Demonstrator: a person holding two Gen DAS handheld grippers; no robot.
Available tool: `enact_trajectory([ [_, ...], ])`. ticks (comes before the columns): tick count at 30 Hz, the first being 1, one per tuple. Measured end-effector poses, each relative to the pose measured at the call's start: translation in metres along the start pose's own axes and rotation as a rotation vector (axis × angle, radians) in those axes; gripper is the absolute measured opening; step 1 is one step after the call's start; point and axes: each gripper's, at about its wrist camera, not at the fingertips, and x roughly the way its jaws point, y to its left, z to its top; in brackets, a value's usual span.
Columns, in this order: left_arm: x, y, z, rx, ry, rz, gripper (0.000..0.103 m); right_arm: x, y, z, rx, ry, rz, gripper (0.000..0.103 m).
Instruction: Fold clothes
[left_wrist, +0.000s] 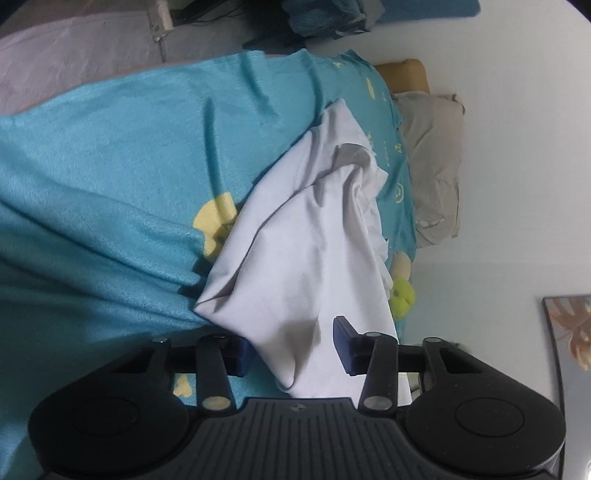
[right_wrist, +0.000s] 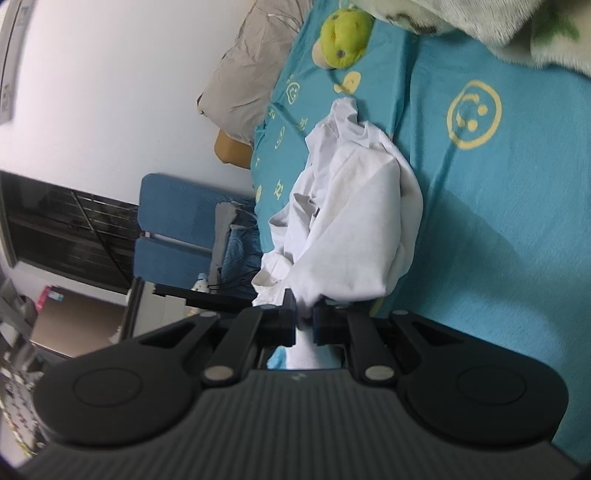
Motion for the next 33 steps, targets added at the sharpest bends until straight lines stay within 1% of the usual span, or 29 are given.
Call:
enact_trajectory([
  [2, -0.007, -0.005, -0.002, 0.013, 0.015, -0.011, 0.045, -0.001, 0.002, 0.001, -0.011, -0.006, 0.004, 0.011],
  [6, -0.016, -0.003, -0.008, -0.03, 0.056, -0.075, 0.048, -0.004, 0.0, 0.002, -0.01, -0.009, 0.022, 0.011],
  [9, -0.013, -0.008, -0.011, -0.019, 0.086, -0.136, 0.049, -0.005, -0.001, 0.003, -0.002, -0.007, 0.043, 0.011],
  [10, -0.009, -0.01, -0.012, -0.009, 0.095, -0.141, 0.051, -0.005, 0.0, 0.004, 0.0, -0.007, 0.054, 0.011],
  [14, 0.007, -0.017, -0.017, 0.023, 0.137, -0.137, 0.055, -0.005, 0.003, 0.006, 0.002, -0.005, 0.086, 0.011],
  [15, 0.013, -0.017, -0.018, 0.031, 0.151, -0.124, 0.057, -0.005, 0.003, 0.007, 0.01, -0.005, 0.092, 0.011],
  [17, 0.027, -0.015, -0.016, 0.044, 0.174, -0.089, 0.058, -0.006, 0.001, 0.009, 0.035, -0.008, 0.108, 0.011],
  [20, 0.033, -0.011, -0.014, 0.055, 0.159, -0.05, 0.058, -0.007, -0.001, 0.012, 0.072, -0.013, 0.132, 0.011],
  [22, 0.031, -0.007, -0.012, 0.034, 0.141, -0.052, 0.057, -0.009, -0.002, 0.014, 0.089, -0.021, 0.152, 0.011],
  [24, 0.027, -0.006, -0.009, 0.018, 0.106, -0.067, 0.057, -0.011, 0.0, 0.015, 0.086, -0.031, 0.161, 0.011],
  [26, 0.021, -0.005, -0.007, 0.009, 0.061, -0.085, 0.053, -0.012, 0.0, 0.016, 0.082, -0.034, 0.158, 0.011],
  [28, 0.016, -0.006, -0.004, 0.009, 0.015, -0.107, 0.031, -0.012, 0.0, 0.015, 0.078, -0.037, 0.151, 0.011],
  [29, 0.013, -0.007, -0.003, 0.014, -0.01, -0.118, 0.027, -0.012, -0.001, 0.015, 0.073, -0.039, 0.144, 0.011],
  [30, 0.01, -0.008, -0.002, 0.019, -0.035, -0.128, 0.017, -0.012, 0.0, 0.015, 0.066, -0.04, 0.136, 0.011],
  [31, 0.007, -0.011, 0.001, 0.03, -0.06, -0.136, 0.011, -0.01, 0.002, 0.015, 0.051, -0.038, 0.127, 0.011],
  [33, -0.002, -0.02, 0.005, 0.074, -0.117, -0.14, 0.007, -0.005, 0.012, 0.016, -0.008, -0.032, 0.098, 0.011],
])
